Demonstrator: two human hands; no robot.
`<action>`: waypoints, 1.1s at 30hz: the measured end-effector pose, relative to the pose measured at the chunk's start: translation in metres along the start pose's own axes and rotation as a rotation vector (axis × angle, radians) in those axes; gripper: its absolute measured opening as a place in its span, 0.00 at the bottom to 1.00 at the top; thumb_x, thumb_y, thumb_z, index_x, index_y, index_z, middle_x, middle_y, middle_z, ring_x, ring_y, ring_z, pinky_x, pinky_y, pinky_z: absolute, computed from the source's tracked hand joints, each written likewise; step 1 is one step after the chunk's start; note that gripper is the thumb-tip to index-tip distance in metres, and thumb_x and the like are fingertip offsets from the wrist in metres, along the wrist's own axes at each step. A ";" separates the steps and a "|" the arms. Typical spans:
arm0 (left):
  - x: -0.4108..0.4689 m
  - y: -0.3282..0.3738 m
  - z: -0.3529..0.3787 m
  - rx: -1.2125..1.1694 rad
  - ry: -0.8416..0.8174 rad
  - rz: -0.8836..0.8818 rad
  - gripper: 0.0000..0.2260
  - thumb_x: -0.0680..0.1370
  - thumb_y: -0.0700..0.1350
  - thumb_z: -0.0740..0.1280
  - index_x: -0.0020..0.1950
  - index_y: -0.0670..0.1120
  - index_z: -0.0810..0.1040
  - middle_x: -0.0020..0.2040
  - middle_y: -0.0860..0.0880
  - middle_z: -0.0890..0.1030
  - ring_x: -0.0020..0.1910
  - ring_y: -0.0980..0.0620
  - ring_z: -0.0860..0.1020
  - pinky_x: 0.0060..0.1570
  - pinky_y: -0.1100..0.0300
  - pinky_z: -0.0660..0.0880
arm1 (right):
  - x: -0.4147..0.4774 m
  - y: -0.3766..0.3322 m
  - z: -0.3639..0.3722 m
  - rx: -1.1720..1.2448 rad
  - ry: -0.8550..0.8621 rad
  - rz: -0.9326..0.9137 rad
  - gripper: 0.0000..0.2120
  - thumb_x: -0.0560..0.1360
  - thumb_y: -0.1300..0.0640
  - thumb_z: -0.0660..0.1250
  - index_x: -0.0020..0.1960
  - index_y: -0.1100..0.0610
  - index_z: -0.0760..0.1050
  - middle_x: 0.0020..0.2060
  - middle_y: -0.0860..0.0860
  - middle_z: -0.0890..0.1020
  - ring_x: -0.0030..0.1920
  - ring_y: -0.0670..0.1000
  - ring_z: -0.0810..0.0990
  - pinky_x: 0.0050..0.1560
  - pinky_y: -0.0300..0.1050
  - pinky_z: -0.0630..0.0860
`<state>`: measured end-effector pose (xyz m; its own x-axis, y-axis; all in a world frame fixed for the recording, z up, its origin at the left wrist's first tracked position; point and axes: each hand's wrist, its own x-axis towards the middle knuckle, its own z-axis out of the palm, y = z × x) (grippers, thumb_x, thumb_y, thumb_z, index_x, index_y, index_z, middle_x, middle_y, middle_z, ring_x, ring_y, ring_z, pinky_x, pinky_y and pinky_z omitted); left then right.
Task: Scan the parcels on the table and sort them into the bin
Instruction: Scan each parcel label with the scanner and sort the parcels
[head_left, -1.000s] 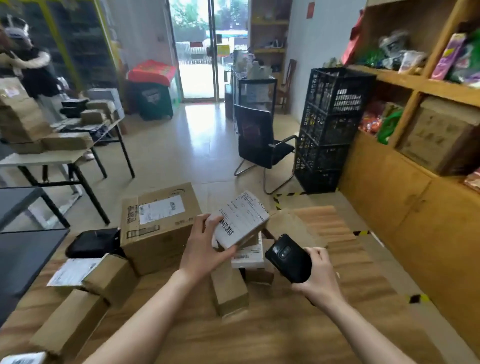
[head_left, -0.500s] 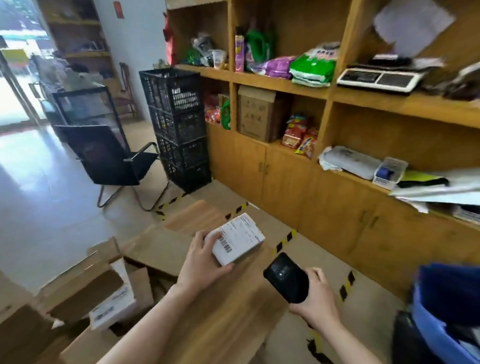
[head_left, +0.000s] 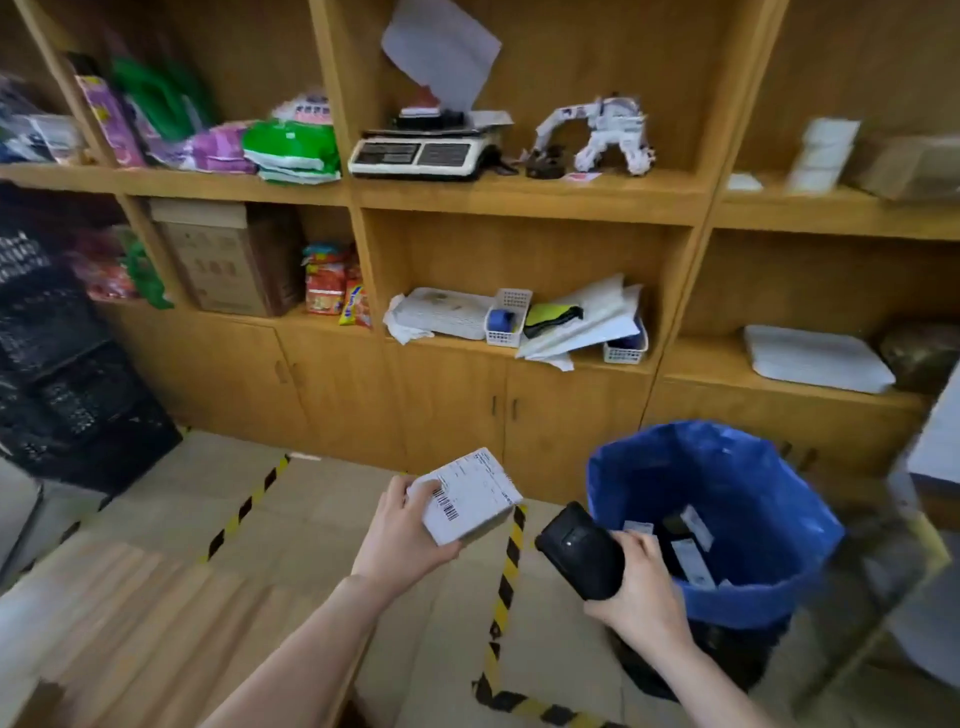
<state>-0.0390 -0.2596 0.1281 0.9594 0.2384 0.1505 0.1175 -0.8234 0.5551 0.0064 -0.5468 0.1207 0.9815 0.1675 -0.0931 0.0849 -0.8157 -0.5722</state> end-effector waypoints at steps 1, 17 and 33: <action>0.011 0.012 0.013 0.001 -0.029 0.032 0.34 0.65 0.59 0.73 0.68 0.51 0.68 0.61 0.52 0.65 0.62 0.52 0.67 0.59 0.59 0.71 | 0.003 0.014 -0.009 0.001 0.013 0.028 0.39 0.58 0.48 0.76 0.67 0.49 0.67 0.57 0.45 0.67 0.58 0.52 0.76 0.54 0.53 0.77; 0.186 0.163 0.230 -0.030 -0.441 0.332 0.38 0.63 0.62 0.72 0.69 0.52 0.67 0.60 0.54 0.62 0.61 0.53 0.65 0.62 0.59 0.69 | 0.071 0.195 -0.086 0.077 0.128 0.517 0.39 0.56 0.46 0.75 0.65 0.47 0.67 0.54 0.43 0.63 0.54 0.50 0.76 0.54 0.51 0.77; 0.370 0.174 0.473 -0.001 -0.720 0.244 0.36 0.66 0.55 0.76 0.69 0.51 0.67 0.64 0.51 0.62 0.65 0.48 0.63 0.61 0.61 0.66 | 0.308 0.320 -0.041 0.268 0.124 0.811 0.36 0.57 0.53 0.79 0.63 0.52 0.70 0.56 0.46 0.65 0.53 0.47 0.70 0.47 0.43 0.70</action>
<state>0.4577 -0.5584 -0.1071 0.8885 -0.3457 -0.3019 -0.1192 -0.8091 0.5755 0.3432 -0.7790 -0.0576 0.7340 -0.4848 -0.4755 -0.6786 -0.4958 -0.5420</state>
